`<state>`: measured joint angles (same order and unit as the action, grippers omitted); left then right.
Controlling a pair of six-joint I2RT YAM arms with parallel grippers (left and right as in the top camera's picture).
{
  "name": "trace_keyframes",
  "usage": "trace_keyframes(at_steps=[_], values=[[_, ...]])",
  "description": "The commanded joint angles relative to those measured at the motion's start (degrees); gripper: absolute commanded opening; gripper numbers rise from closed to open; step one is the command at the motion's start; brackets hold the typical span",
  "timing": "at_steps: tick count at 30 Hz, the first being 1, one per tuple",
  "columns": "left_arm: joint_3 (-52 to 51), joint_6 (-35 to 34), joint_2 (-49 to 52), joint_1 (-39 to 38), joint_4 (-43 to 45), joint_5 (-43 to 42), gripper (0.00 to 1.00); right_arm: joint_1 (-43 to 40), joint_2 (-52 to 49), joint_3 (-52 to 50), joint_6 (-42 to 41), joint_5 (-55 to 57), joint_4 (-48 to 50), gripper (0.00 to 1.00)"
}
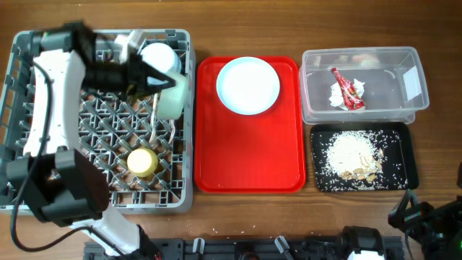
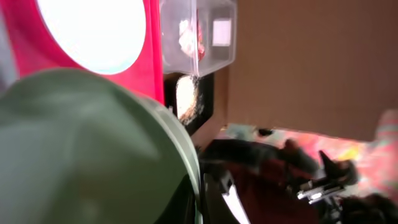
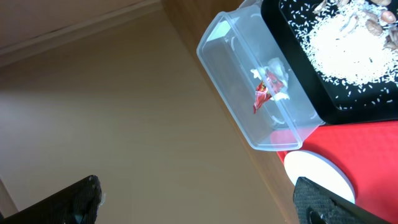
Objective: Sort waste into correct bins and load items into the dishwasher rack
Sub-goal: 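Carry the light blue bowl to the rack and set it down, then release the bowl and raise the left gripper from the rack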
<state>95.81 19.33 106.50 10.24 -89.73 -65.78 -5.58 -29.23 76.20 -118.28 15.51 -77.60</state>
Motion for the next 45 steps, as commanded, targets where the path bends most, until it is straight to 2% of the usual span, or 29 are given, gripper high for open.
trace_keyframes(at_steps=[1, 6, 11, 15, 16, 18, 20, 24, 28, 31, 35, 41, 43, 44, 45], values=[[-10.0, 5.6, -0.7, 3.8, 4.3, -7.0, 0.04, -0.2, 0.2, -0.2, -0.4, 0.5, -0.1, 1.00], [-17.2, 5.5, -0.7, 9.5, 11.3, -7.1, 0.04, -0.2, 0.2, -0.2, -0.4, 0.5, -0.1, 1.00], [-17.6, 5.6, -0.7, 18.0, 12.3, -6.6, 0.04, -0.2, 0.2, -0.2, -0.4, 0.5, -0.1, 1.00], [-18.1, 5.3, -0.6, 20.8, 13.1, -6.1, 0.06, -0.2, 0.2, -0.2, -0.4, 0.5, -0.1, 1.00], [-18.1, 5.3, -0.6, 21.0, 13.1, -5.6, 0.11, -0.2, 0.2, -0.2, -0.4, 0.5, -0.1, 1.00], [-18.1, 5.3, -0.6, 21.4, 13.5, -4.2, 0.29, -0.2, 0.2, -0.2, -0.4, 0.5, -0.1, 1.00], [-18.1, 2.6, -0.6, 22.4, 14.8, -2.6, 0.38, -0.2, 0.2, -0.2, -0.4, 0.5, -0.1, 1.00], [-18.1, -4.3, -0.6, 26.3, 17.2, -1.8, 0.39, -0.2, 0.2, -0.2, -0.4, 0.5, -0.1, 1.00], [-18.1, -5.1, -0.6, 31.7, 16.9, -1.8, 0.43, -0.2, 0.2, -0.2, -0.4, 0.5, -0.1, 1.00], [-18.1, -6.6, -0.6, 35.3, 16.9, -2.0, 0.64, -0.2, 0.2, -0.2, -0.4, 0.5, -0.1, 1.00], [-18.1, -7.0, -1.6, 37.2, 16.2, -3.8, 0.67, -0.2, 0.2, -0.2, -0.4, 0.5, -0.1, 1.00], [-18.1, -7.0, -11.2, 32.9, 16.3, -3.2, 0.62, -0.2, 0.2, -0.2, -0.4, 0.5, -0.1, 1.00], [-18.1, -13.1, -15.7, 28.5, 19.6, 5.0, 0.42, -0.2, 0.2, -0.2, -0.4, 0.5, -0.1, 1.00], [-18.1, -18.0, -17.4, 25.8, 21.9, 12.9, 0.23, -0.2, 0.2, -0.2, -0.4, 0.5, -0.1, 1.00], [-18.1, -23.1, -18.6, 22.7, 23.7, 22.6, 0.12, -0.2, 0.2, -0.2, -0.4, 0.5, -0.1, 1.00]])
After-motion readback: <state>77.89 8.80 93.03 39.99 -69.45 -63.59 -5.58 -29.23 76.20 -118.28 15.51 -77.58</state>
